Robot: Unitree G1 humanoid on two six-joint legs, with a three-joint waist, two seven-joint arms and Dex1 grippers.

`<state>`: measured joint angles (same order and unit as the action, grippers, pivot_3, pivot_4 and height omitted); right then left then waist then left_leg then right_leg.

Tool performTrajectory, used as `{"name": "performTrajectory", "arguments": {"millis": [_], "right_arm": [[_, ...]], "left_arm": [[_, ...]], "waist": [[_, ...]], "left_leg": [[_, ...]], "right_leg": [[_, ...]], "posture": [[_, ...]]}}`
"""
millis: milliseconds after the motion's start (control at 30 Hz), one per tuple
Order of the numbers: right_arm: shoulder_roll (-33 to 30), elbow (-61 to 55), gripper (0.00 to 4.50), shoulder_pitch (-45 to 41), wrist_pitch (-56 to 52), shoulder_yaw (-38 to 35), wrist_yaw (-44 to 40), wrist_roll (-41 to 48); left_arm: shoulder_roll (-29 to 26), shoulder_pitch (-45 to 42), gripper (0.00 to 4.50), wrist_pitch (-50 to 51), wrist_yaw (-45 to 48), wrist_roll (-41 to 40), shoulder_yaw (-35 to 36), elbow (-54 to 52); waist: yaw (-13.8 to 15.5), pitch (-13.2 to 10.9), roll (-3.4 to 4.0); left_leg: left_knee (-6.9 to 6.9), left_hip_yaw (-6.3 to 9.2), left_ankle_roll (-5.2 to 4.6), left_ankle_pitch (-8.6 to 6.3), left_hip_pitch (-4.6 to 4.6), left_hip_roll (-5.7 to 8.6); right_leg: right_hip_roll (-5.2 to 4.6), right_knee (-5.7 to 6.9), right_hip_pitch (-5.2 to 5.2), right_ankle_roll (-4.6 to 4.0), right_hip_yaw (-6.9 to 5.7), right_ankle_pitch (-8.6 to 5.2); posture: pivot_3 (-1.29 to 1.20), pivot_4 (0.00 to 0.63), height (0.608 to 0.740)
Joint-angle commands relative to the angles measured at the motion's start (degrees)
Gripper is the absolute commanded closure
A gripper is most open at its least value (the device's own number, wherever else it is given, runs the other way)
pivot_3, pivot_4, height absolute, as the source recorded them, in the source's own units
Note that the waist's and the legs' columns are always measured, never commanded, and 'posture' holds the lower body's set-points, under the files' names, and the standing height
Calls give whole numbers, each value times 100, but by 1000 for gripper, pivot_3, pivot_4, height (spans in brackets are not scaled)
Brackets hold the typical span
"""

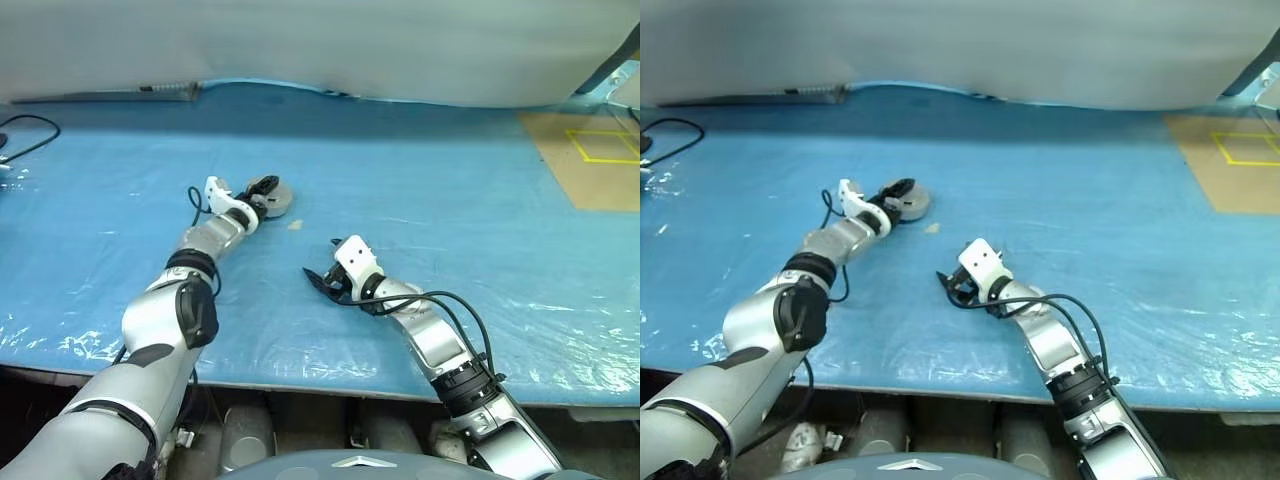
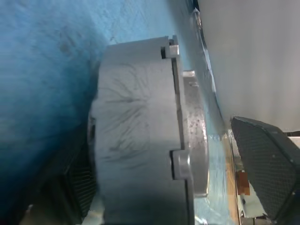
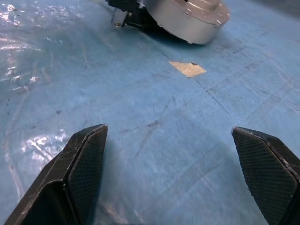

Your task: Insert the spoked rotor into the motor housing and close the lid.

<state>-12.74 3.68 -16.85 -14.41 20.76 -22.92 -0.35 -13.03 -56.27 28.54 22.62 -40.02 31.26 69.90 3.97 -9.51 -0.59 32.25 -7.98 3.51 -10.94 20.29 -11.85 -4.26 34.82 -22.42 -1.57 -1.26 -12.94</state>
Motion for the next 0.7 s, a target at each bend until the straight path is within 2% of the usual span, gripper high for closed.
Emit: {"name": "performTrajectory", "arguments": {"millis": [33,133,200,333,400,533,700], "right_arm": [[59,-264,0,21,-37,-119,-84,37],[48,-292,0,71,-54,-136,-170,58],[34,-289,0,119,27,-180,-247,108],[118,-320,0,243,131,-400,-361,338],[163,-361,0,323,116,-530,-442,490],[218,-370,0,443,224,-716,-508,625],[371,-279,0,543,381,-900,-324,625]], "left_arm": [[-292,900,48,981,175,401,-391,-354],[-439,1765,48,1691,441,374,-661,-1531],[-528,2631,48,1831,717,476,-1061,-2832],[-554,4096,48,1145,1090,710,-1720,-5054],[-492,4650,48,156,1199,1118,-2054,-5915],[-243,5107,48,-1297,1185,1739,-2485,-6633],[-175,5009,48,-2727,793,2798,-2851,-6340]], "waist": [[-15,7,9],[-67,36,37],[-135,53,55],[-191,73,74],[-180,75,77],[-155,73,74],[-129,62,56]], "left_leg": [[-8,-10,-1,-1,-28,-1],[-24,-31,-1,-1,-56,-4],[-37,-38,-2,-1,-61,-5],[-74,-52,-4,-3,-62,-7],[-87,-54,-6,-4,-54,-8],[-97,-54,-27,-16,-22,-8],[-95,-53,-11,-5,5,-7]], "right_leg": [[0,-1,16,-4,5,-3],[-1,-2,27,-13,16,-9],[-2,-4,26,-20,19,-13],[-2,-16,12,-27,23,-24],[-2,-16,0,-28,20,-30],[-2,-32,-30,-23,18,-37],[-1,-31,-67,-20,13,-36]], "posture": [[0,150,740],[0,150,740],[0,150,740],[0,150,740],[0,150,740],[0,150,740],[0,150,740]]}}
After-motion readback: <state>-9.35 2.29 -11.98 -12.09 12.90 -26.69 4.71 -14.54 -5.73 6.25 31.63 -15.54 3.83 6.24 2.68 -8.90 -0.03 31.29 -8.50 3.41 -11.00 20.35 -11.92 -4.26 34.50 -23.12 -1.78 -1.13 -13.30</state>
